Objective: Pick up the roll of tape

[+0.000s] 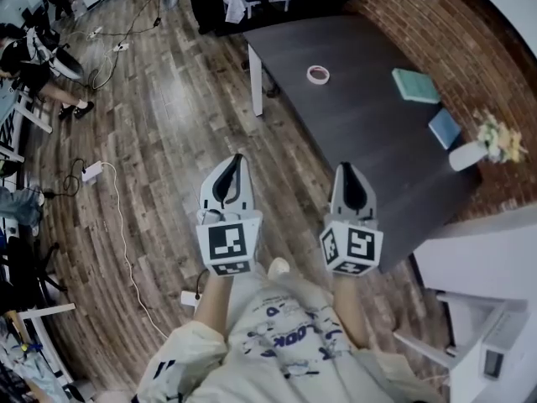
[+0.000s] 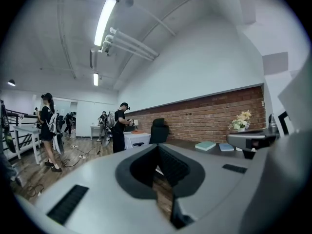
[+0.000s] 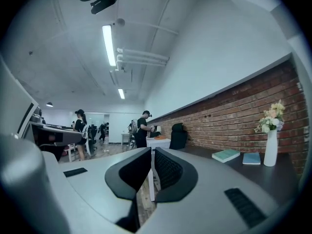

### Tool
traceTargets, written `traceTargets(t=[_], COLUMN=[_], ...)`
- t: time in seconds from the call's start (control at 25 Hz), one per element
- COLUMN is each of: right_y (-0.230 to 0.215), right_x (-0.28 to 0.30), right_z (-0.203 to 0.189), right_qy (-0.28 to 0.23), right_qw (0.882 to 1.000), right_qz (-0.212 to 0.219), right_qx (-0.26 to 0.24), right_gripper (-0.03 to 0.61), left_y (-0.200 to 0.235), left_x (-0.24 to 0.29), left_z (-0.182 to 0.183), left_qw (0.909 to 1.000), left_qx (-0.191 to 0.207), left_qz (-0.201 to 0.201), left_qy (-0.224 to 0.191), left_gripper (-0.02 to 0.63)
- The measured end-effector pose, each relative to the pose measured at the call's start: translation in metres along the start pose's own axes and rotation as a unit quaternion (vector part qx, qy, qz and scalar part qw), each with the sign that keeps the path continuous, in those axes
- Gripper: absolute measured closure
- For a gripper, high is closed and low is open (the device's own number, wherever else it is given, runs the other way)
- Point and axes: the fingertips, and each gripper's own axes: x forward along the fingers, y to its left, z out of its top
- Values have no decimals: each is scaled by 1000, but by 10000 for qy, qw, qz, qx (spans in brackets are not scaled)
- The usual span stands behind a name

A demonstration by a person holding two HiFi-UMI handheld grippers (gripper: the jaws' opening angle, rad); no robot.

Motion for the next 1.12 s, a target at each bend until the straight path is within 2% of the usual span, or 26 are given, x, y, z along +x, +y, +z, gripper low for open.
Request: traceTargets(t=[0.16, 0.36, 0.52, 0.76, 1.12], right_y=[0, 1, 2, -5, -10], right_x=[10, 25, 45, 91, 190], right_z=[-2, -12, -15, -18, -13], right_qy=[33, 235, 276, 269, 404], right_qw=[9997, 9994, 9990, 9992, 9991], right_qz=[237, 266, 363, 288, 119], right_qx=[-61, -7, -39, -62, -36], right_gripper=[556, 554, 522, 509, 491], left_y=[-3, 2, 8, 14, 42], left_x=[6, 18, 40, 90, 191], left_z=[-7, -12, -15, -14, 3], left_qw=[9999, 9997, 9996, 9998, 9992], left_qx=[-47, -64, -105, -103, -57], left_qz=[97, 169, 156, -28, -328], left_qy=[90, 167, 206, 188, 210], left_gripper=[612, 612, 612, 612, 612])
